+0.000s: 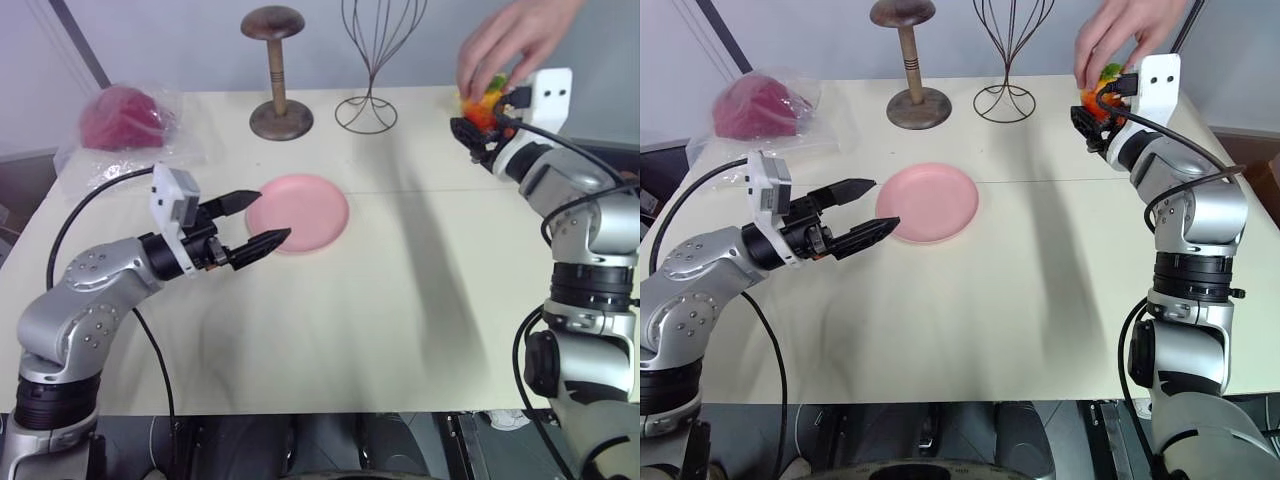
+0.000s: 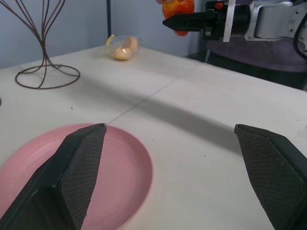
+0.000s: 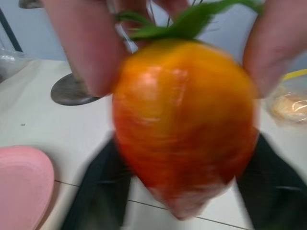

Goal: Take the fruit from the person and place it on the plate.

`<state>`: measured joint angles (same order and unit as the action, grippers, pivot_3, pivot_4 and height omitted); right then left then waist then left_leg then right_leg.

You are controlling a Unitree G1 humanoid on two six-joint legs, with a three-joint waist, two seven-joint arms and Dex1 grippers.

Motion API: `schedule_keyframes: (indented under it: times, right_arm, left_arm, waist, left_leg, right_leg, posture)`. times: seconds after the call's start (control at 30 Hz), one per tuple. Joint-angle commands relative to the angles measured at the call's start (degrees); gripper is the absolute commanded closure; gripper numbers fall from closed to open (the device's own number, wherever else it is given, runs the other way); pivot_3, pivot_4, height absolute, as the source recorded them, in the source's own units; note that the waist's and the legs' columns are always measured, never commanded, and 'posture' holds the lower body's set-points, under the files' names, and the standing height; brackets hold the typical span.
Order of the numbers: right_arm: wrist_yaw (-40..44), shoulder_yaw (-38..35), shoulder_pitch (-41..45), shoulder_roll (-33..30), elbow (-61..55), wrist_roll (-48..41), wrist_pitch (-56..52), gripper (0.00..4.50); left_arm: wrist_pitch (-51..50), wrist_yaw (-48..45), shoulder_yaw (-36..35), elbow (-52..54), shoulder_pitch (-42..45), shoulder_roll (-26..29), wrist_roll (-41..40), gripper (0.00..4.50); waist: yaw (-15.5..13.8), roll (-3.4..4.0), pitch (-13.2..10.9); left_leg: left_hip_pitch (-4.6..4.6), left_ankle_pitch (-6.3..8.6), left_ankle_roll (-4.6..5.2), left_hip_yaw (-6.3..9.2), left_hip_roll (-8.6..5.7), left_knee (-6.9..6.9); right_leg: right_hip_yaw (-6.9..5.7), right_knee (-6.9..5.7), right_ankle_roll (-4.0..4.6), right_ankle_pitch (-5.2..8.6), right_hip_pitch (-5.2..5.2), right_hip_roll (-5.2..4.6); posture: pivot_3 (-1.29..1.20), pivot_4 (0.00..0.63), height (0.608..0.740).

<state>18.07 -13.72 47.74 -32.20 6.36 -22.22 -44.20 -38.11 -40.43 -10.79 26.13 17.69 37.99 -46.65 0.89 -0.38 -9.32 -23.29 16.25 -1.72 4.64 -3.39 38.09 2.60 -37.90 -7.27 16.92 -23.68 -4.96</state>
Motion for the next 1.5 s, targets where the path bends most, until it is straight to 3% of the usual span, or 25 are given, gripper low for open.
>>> schedule_keyframes:
  times: [0.03, 0.37, 0.63, 0.87, 1.27, 1.47, 1.5]
  right_arm:
    - [0.07, -1.35, 1.41, -0.35, -3.07, -0.66, 0.39, 3.16]
    - [4.09, 3.15, -1.25, 2.19, -4.93, -1.52, -0.45, 3.16]
    - [7.91, 13.49, -4.4, 12.22, -6.63, -0.58, 2.1, 3.16]
    - [10.33, 22.98, -5.09, 19.03, 0.09, 6.29, 12.67, 3.16]
    - [9.84, 22.78, -4.16, 23.52, 9.3, 11.14, 20.87, 3.16]
    - [10.09, 21.37, -3.9, 23.67, 9.36, 11.05, 21.32, 0.16]
    - [10.01, 21.19, -3.92, 23.69, 9.17, 11.11, 21.19, 0.07]
  left_arm:
    - [1.17, 0.17, -0.61, 1.98, 0.41, 0.01, 0.18, 0.0]
    - [0.28, 3.06, -3.09, 0.96, -1.85, 1.8, 2.14, 0.0]
    - [1.39, 5.8, -5.3, 2.66, -7.33, 1.32, 3.99, 0.0]
    - [1.27, 7.81, -6.29, 5.38, -9.93, 0.69, 3.74, 0.0]
    - [1.29, 9.42, -7.16, 6.17, -10.9, 0.57, 4.05, 0.0]
    - [1.43, 9.46, -6.64, 5.73, -10.27, 0.61, 4.29, 0.0]
    - [1.47, 9.41, -6.55, 5.66, -10.16, 0.6, 4.36, 0.0]
  waist:
    - [0.05, 0.0, 0.0]
    - [0.29, 0.0, 0.0]
    - [0.42, 0.01, 0.0]
    - [0.14, 0.0, 0.01]
    - [0.35, 0.0, 0.01]
    - [0.33, 0.0, 0.01]
    - [0.34, 0.0, 0.01]
  left_leg:
    - [0.0, 0.0, 0.0, 0.0, 0.0, 0.0]
    - [0.0, 0.0, 0.0, 0.0, 0.02, -0.02]
    - [-0.06, -0.01, -0.02, -0.01, 0.05, -0.06]
    - [-0.11, -0.04, -0.07, 0.0, -0.02, -0.02]
    - [-0.11, -0.05, -0.1, 0.0, -0.02, -0.04]
    - [-0.11, -0.05, -0.1, 0.0, -0.02, -0.04]
    - [-0.11, -0.05, -0.1, -0.01, -0.02, -0.04]
  right_leg:
    - [0.0, 0.0, 0.0, 0.0, 0.0, 0.0]
    - [0.01, 0.0, 0.0, 0.0, -0.02, 0.02]
    - [0.05, -0.06, 0.0, 0.0, -0.19, 0.05]
    - [0.03, -0.08, 0.0, 0.0, -0.24, -0.03]
    - [0.04, -0.11, 0.01, 0.0, -0.3, 0.0]
    - [0.04, -0.12, 0.01, 0.0, -0.3, -0.01]
    - [0.04, -0.12, 0.01, 0.0, -0.3, 0.0]
  posture:
    - [0.0, 0.15, 0.74]
    - [0.0, 0.15, 0.74]
    - [0.0, 0.15, 0.74]
    - [0.0, 0.15, 0.74]
    - [0.0, 0.15, 0.74]
    - [0.0, 0.15, 0.74]
    - [0.0, 0.15, 0.74]
